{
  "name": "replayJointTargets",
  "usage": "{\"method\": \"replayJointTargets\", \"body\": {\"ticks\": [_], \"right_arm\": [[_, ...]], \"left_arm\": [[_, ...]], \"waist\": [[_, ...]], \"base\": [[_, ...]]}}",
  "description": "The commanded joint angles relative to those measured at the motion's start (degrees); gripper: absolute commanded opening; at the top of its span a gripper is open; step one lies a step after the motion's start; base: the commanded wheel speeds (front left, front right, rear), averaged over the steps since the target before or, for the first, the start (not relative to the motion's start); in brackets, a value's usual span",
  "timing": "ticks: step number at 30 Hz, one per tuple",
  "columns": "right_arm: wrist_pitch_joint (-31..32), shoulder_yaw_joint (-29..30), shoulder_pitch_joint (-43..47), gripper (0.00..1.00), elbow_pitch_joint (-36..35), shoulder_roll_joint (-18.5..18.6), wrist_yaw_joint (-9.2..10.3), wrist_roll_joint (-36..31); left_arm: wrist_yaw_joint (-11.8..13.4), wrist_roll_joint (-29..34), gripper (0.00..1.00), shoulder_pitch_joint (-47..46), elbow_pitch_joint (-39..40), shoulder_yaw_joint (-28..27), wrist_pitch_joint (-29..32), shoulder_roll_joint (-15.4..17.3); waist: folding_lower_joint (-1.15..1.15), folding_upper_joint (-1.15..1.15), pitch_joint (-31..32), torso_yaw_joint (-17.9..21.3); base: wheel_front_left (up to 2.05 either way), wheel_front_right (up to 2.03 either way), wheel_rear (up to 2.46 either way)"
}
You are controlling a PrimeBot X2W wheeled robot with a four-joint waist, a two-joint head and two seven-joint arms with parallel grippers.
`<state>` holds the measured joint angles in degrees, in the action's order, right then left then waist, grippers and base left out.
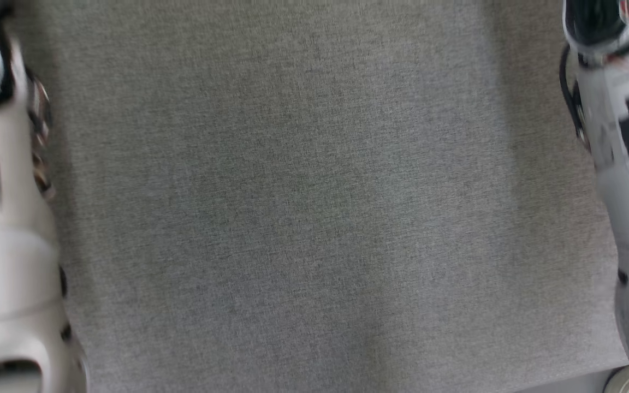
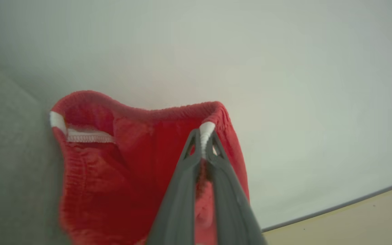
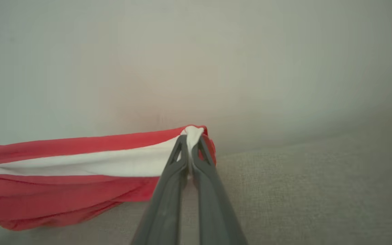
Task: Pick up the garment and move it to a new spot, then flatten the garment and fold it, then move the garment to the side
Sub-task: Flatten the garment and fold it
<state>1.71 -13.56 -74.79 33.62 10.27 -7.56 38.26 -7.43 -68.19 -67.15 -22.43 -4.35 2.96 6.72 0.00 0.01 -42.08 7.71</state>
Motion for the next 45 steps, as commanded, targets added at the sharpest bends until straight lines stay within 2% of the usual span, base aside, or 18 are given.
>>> {"method": "replayJointTargets", "body": {"ticks": [1,8,10,16,20,22,30,36,40,45], "right_arm": [[1.4,-0.48,3.99,0.0,-1.61,1.62,0.18,2.26],[10.67,-1.61,21.23,0.0,-12.98,8.45,0.18,6.77],[12.59,-1.74,24.15,0.0,-14.78,9.4,0.18,6.87],[24.72,1.68,41.37,0.0,-25.67,13.45,0.19,3.97],[33.12,5.85,52.38,0.0,-32.91,13.07,0.21,1.29],[37.35,7.74,57.32,0.0,-36.49,11.83,0.2,0.42],[51.62,14.58,72.97,0.0,-48.31,7.64,0.2,-3.32],[61.23,17.28,83.05,0.0,-53.88,5.49,0.18,-4.54],[62.34,19.36,85.12,0.0,-56.27,4.27,0.18,-5.58],[59.61,18.17,79.46,0.0,-55.4,5.5,0.18,-7.14]], "left_arm": [[0.04,-1.36,0.0,4.85,1.61,0.44,0.24,0.14],[0.09,-5.9,0.0,24.02,7.94,2.1,0.08,-0.96],[0.08,-6.55,0.0,26.79,8.36,2.43,0.03,-1.19],[0.09,-9.68,0.0,41.33,10.01,3.61,-0.28,-2.08],[0.07,-9.27,0.0,48.85,10.37,4.6,-0.58,-1.44],[0.07,-6.71,0.0,51.92,10.96,6.55,-0.2,0.05],[0.12,-3.61,0.0,62.43,11.43,10.7,1.44,2.48],[2.31,-3.36,0.0,70.07,14.23,13.63,6.45,4.63],[3.59,-2.91,0.0,72.86,17.15,15.14,7.95,4.75],[4.75,-3.13,0.0,70.56,19.28,16.04,8.08,3.01]], "waist": [[0.0,-0.01,4.53,-1.36],[0.0,-0.01,13.73,-2.88],[0.0,-0.01,15.38,-3.11],[0.0,-0.01,23.4,-3.71],[0.0,-0.01,27.74,-3.91],[0.0,-0.01,29.38,-3.96],[0.0,-0.01,34.4,-4.33],[0.0,-0.01,36.85,-4.94],[0.0,-0.01,37.19,-5.66],[0.0,-0.01,36.77,-6.26]], "base": [[0.0,0.0,0.0],[0.0,0.0,0.0],[0.0,0.0,0.0],[0.0,0.0,0.0],[0.0,0.0,0.0],[0.0,0.0,0.0],[0.0,0.0,0.0],[0.0,0.0,0.0],[0.0,0.0,0.0],[0.0,0.0,0.0]]}}
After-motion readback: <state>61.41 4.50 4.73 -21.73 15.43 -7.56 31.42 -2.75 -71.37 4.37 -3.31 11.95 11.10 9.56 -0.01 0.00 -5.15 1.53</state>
